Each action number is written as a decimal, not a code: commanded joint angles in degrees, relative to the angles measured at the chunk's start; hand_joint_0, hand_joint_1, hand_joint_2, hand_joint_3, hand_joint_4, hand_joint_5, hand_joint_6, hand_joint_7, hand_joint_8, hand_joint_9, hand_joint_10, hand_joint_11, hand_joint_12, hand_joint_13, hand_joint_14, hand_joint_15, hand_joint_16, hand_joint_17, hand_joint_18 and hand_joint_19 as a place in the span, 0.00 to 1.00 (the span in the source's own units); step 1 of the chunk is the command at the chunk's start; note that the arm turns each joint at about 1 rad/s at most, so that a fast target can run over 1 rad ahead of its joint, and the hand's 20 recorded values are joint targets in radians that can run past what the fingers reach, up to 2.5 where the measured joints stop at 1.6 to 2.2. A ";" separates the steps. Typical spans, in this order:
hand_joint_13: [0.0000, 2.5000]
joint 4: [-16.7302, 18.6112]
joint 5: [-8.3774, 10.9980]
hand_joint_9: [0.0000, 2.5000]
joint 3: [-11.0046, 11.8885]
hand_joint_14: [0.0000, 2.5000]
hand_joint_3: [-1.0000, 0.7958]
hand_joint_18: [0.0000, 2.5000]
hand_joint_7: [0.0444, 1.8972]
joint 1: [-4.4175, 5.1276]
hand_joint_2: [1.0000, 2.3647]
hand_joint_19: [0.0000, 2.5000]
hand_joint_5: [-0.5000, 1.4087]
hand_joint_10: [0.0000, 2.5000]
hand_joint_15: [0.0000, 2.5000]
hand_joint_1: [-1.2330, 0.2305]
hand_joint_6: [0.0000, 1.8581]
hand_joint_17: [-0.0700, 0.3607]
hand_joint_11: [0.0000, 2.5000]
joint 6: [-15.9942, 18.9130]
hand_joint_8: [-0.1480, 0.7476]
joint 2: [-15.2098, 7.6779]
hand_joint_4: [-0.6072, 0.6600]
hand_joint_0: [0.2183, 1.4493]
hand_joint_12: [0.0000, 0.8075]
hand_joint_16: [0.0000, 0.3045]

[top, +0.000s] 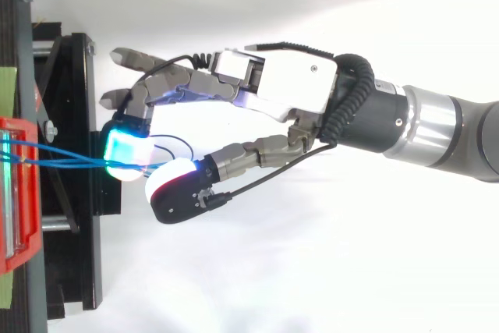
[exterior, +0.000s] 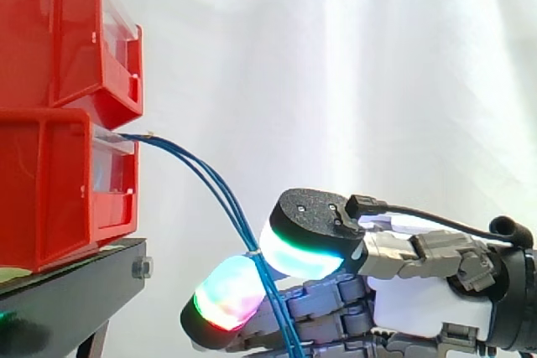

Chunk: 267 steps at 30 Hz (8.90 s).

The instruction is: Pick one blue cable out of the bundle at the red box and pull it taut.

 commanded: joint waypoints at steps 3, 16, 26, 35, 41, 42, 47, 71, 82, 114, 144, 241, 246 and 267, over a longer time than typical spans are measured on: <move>0.01 -0.01 -0.18 0.15 0.00 0.00 0.35 0.02 0.43 -0.07 0.01 0.05 0.16 0.00 0.00 0.36 0.43 0.44 0.04 0.05 0.51 0.00 0.67 0.31 0.43 0.18; 0.02 0.08 -0.79 0.16 0.00 0.00 0.49 0.04 0.42 -0.51 0.01 0.05 0.16 0.00 0.00 0.37 0.48 0.44 0.06 0.23 0.52 0.00 0.64 0.32 0.43 0.17; 0.02 0.08 -2.11 0.16 0.09 0.00 0.44 0.03 0.43 -0.95 0.01 0.05 0.16 0.00 0.00 0.36 0.48 0.44 0.06 0.41 0.52 0.00 0.67 0.31 0.43 0.17; 0.01 -0.01 -2.81 0.15 0.18 0.00 0.36 0.02 0.42 -1.39 0.01 0.07 0.16 0.00 0.00 0.39 0.46 0.45 0.06 0.23 0.53 0.53 0.68 0.27 0.44 0.18; 0.02 -0.01 -3.08 0.16 0.18 0.00 0.46 0.03 0.46 -1.57 0.01 0.06 0.17 0.00 0.00 0.38 0.47 0.44 0.06 0.05 0.53 0.97 0.65 0.30 0.43 0.17; 0.03 -0.10 -3.08 0.17 0.18 0.00 0.47 0.03 0.46 -1.66 0.01 0.06 0.17 0.00 0.00 0.38 0.47 0.44 0.07 0.05 0.53 1.06 0.65 0.30 0.43 0.17; 0.03 -0.27 -3.08 0.17 0.18 0.00 0.49 0.05 0.45 -1.66 0.01 0.06 0.17 0.00 0.00 0.37 0.48 0.44 0.07 -0.56 0.53 1.23 0.64 0.31 0.44 0.18; 0.10 -17.41 -5.71 0.26 0.09 0.00 0.58 0.14 0.50 -2.45 0.01 0.04 0.18 0.00 0.00 0.29 0.47 0.47 0.11 0.32 0.60 5.80 0.50 0.31 0.48 0.19; 0.12 -23.48 -9.93 0.28 0.18 0.00 0.58 0.17 0.51 -3.15 0.01 0.05 0.18 0.00 0.00 0.28 0.47 0.47 0.13 3.39 0.60 8.17 0.45 0.33 0.47 0.19; 0.14 -30.51 -10.63 0.38 0.18 0.00 0.50 0.17 0.47 -3.50 0.02 0.08 0.17 0.00 0.03 0.27 0.47 0.43 0.41 7.88 0.58 9.76 0.48 0.35 0.43 0.17; 0.14 -31.56 -10.55 0.36 1.85 0.00 0.34 0.18 0.48 -3.59 0.01 0.09 0.17 0.00 0.04 0.30 0.47 0.43 0.41 9.90 0.59 9.67 0.61 0.32 0.44 0.17; 0.15 -31.39 -10.63 0.33 1.93 0.00 0.28 0.19 0.53 -3.41 0.00 0.10 0.18 0.01 0.05 0.26 0.47 0.45 0.33 10.07 0.55 9.67 0.54 0.25 0.46 0.18; 0.15 -31.39 -10.63 0.34 1.93 0.00 0.28 0.19 0.52 -3.41 0.00 0.10 0.19 0.00 0.05 0.37 0.46 0.45 0.32 10.16 0.56 9.76 0.53 0.24 0.46 0.18; 0.17 -31.39 -10.46 0.34 2.64 0.00 0.50 0.21 0.59 -3.50 0.02 0.10 0.18 0.01 0.06 0.25 0.48 0.43 0.34 10.25 0.56 9.76 0.42 0.36 0.44 0.17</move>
